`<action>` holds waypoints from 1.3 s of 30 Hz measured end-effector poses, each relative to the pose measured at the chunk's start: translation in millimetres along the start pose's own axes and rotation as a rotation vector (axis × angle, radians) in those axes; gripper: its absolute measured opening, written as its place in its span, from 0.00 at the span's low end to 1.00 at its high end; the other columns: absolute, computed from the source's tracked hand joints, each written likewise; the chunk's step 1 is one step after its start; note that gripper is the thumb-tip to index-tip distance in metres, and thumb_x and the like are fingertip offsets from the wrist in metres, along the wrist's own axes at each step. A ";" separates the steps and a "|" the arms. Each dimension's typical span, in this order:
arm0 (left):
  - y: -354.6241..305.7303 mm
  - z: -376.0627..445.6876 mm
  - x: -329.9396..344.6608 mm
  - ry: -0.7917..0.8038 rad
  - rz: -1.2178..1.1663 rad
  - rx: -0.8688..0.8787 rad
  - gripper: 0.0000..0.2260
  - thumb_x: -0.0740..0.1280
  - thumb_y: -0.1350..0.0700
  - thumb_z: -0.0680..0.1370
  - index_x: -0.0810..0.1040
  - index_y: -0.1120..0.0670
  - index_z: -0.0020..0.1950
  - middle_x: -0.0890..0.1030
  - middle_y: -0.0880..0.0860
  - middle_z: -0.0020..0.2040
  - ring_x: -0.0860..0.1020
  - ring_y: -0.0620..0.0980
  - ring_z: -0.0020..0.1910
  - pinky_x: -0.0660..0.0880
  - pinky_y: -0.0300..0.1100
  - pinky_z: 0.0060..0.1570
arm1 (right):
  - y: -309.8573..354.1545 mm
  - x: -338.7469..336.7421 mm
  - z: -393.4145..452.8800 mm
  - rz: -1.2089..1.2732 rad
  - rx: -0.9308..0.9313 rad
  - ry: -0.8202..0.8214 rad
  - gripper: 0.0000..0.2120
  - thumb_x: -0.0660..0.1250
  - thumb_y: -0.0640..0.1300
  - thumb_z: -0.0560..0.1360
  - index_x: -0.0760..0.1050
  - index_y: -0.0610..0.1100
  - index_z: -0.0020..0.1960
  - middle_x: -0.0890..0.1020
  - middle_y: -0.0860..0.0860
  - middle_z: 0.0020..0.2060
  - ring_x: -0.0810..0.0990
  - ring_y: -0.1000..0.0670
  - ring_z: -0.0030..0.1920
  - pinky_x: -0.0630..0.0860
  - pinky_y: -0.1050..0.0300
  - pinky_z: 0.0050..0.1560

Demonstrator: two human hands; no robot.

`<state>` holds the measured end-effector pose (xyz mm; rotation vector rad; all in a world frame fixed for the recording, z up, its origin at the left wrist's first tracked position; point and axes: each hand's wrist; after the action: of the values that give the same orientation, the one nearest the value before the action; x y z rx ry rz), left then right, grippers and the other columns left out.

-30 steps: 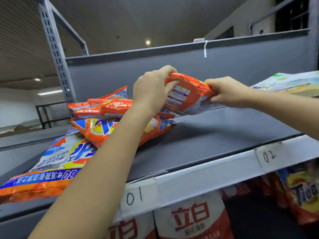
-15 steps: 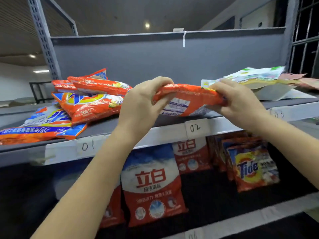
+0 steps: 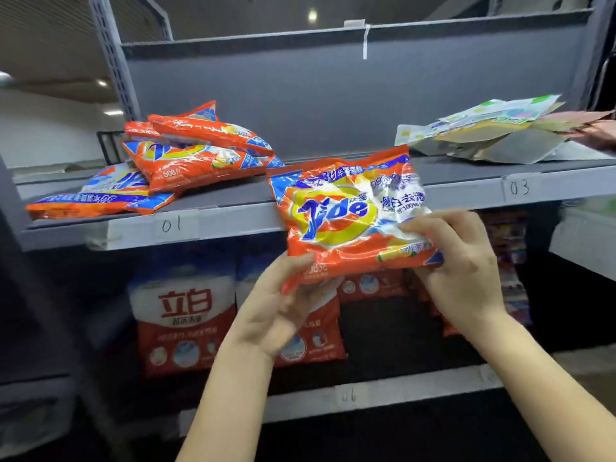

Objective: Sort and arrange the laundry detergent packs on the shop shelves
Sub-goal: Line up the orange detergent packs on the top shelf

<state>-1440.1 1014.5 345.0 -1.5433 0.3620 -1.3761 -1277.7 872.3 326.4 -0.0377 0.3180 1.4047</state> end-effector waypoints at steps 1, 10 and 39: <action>4.9 -1.5 -4.3 0.020 0.007 -0.068 0.15 0.71 0.62 0.69 0.80 0.61 0.55 0.82 0.59 0.54 0.82 0.54 0.49 0.79 0.49 0.51 | -2.0 -4.4 -12.3 -0.016 -0.015 0.003 0.29 0.77 0.30 0.59 0.73 0.49 0.54 0.77 0.45 0.49 0.72 0.45 0.52 0.76 0.49 0.40; 110.8 4.4 -5.6 -0.034 0.199 -0.169 0.20 0.73 0.60 0.70 0.76 0.57 0.61 0.83 0.59 0.54 0.83 0.57 0.50 0.81 0.50 0.47 | -30.7 -57.3 -119.4 -0.084 0.093 0.255 0.41 0.81 0.30 0.53 0.69 0.50 0.59 0.69 0.51 0.57 0.68 0.49 0.62 0.78 0.54 0.43; 310.1 263.0 151.9 0.284 0.687 -0.178 0.04 0.68 0.59 0.77 0.79 0.50 0.44 0.82 0.40 0.30 0.79 0.34 0.31 0.73 0.26 0.34 | -316.9 -147.1 -167.3 0.574 1.482 0.212 0.30 0.78 0.40 0.59 0.75 0.35 0.58 0.84 0.41 0.48 0.84 0.44 0.46 0.80 0.56 0.41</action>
<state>-1046.9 879.3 220.2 -1.1846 1.1025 -1.0210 -1021.8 640.6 150.6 1.1976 1.5608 1.4016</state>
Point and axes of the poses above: each hand's wrist, its own z-axis towards the middle knuckle, its own x-axis out of the palm, y = z × x
